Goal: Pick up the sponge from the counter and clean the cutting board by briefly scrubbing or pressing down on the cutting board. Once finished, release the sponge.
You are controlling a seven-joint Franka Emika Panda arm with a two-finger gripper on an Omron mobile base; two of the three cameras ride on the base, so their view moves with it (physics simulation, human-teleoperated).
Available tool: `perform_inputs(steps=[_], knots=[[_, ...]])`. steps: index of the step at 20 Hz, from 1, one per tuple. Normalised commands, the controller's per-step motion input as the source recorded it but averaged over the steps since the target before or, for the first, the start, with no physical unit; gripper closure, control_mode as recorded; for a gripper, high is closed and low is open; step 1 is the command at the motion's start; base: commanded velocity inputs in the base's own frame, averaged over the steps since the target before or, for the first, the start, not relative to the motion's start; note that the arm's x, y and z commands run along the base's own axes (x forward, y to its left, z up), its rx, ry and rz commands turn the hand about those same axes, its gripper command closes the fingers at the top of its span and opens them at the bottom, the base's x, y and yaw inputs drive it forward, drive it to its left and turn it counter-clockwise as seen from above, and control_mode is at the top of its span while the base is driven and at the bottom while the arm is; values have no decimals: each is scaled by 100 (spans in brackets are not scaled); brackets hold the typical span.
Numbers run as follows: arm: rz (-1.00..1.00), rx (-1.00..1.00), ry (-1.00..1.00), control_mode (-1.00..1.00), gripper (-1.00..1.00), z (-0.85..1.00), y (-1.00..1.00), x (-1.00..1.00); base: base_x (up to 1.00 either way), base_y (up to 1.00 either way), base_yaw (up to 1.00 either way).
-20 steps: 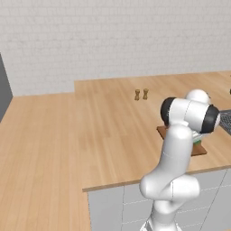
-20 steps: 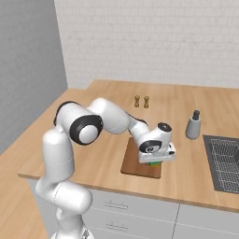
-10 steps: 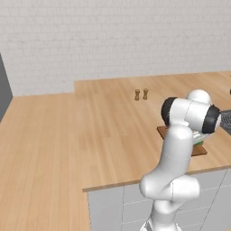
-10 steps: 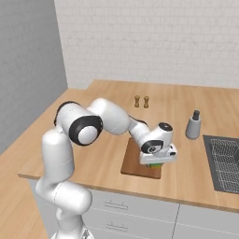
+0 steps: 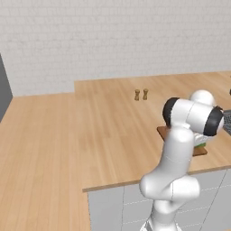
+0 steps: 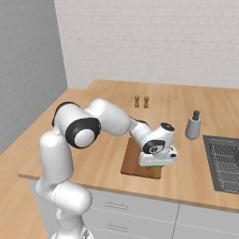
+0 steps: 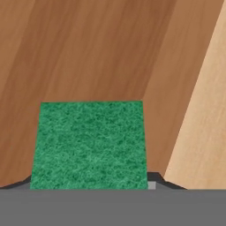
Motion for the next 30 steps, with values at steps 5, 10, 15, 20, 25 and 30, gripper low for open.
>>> perform_inputs(steps=[5, 10, 15, 20, 25, 30], knots=[[0, 5, 0, -100, 100, -38, 68, -95, 0, 0, 0], [0, 1, 0, -100, 100, -52, 99, -47, 0, 0, 0], [0, 0, 0, -100, 100, -40, 100, -42, 0, 0, 0], [1, 0, 0, -100, 100, -42, 100, -56, 0, 0, 0], [3, 1, 6, -100, 100, -79, 100, -40, 0, 0, 0], [4, 2, 4, -100, 100, -43, 99, -3, 0, 0, 0]])
